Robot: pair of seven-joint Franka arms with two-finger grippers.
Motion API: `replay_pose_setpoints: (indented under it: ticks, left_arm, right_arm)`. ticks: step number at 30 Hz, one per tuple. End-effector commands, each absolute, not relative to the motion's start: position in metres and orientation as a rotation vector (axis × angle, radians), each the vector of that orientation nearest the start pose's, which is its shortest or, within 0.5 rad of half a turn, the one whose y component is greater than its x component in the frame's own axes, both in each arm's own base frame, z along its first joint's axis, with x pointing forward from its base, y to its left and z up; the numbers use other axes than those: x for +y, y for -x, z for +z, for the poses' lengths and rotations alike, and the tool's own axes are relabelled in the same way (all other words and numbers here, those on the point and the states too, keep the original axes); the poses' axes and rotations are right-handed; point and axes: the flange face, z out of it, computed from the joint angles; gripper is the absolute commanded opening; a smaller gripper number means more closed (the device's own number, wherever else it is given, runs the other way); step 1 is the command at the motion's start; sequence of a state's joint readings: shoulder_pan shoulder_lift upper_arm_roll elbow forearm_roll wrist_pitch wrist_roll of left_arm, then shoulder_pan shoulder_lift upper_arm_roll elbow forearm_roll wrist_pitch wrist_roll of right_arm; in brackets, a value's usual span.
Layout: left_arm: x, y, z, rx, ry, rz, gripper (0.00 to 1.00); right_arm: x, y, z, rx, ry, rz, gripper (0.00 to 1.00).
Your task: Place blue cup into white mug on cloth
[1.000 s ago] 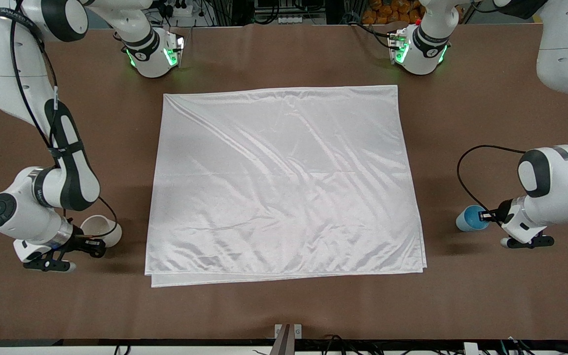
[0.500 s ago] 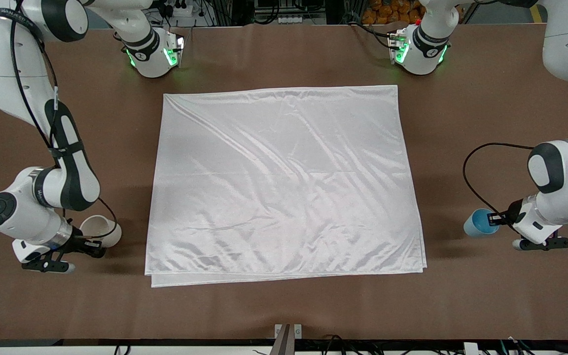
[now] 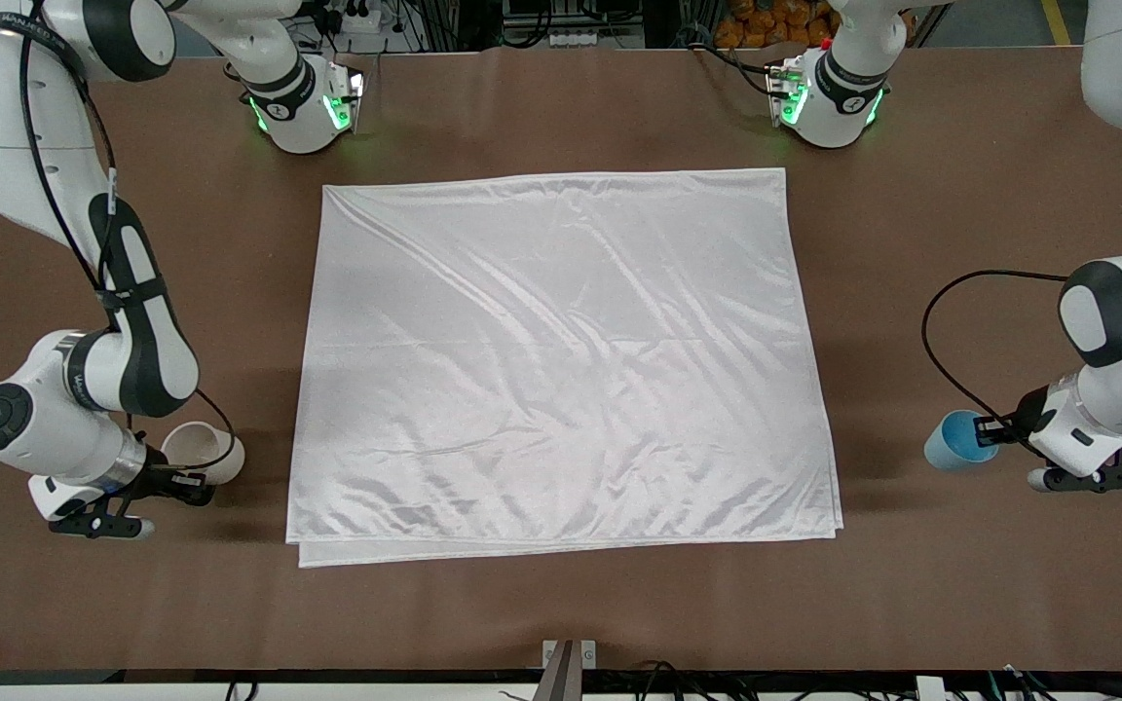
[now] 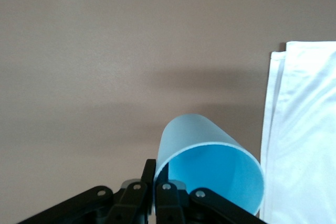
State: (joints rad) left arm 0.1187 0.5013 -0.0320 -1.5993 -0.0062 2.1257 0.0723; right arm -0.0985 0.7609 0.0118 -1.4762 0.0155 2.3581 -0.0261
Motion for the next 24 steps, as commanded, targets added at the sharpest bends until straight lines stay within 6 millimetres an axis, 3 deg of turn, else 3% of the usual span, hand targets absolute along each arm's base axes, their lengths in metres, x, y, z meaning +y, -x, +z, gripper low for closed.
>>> replay_pose_setpoints:
  ticks: [1, 6, 12, 18, 24]
  left_arm:
    - [0.061, -0.686, 0.375, -0.035, 3.151, -0.048, 0.00]
    - [0.060, -0.683, 0.393, -0.032, 3.149, -0.069, 0.00]
    - [0.053, -0.681, 0.411, -0.017, 3.151, -0.072, 0.00]
    - [0.052, -0.678, 0.426, -0.016, 3.150, -0.086, 0.00]
    - [0.051, -0.676, 0.445, -0.013, 3.148, -0.084, 0.00]
  right_arm:
    - [-0.060, -0.727, 0.262, 0.104, 3.112, -0.165, 0.00]
    - [-0.053, -0.726, 0.279, 0.090, 3.112, -0.158, 0.00]
    - [-0.030, -0.725, 0.301, 0.058, 3.108, -0.142, 0.00]
    - [-0.012, -0.723, 0.309, 0.106, 3.102, -0.128, 0.00]
    - [0.018, -0.722, 0.311, 0.146, 3.097, -0.111, 0.00]
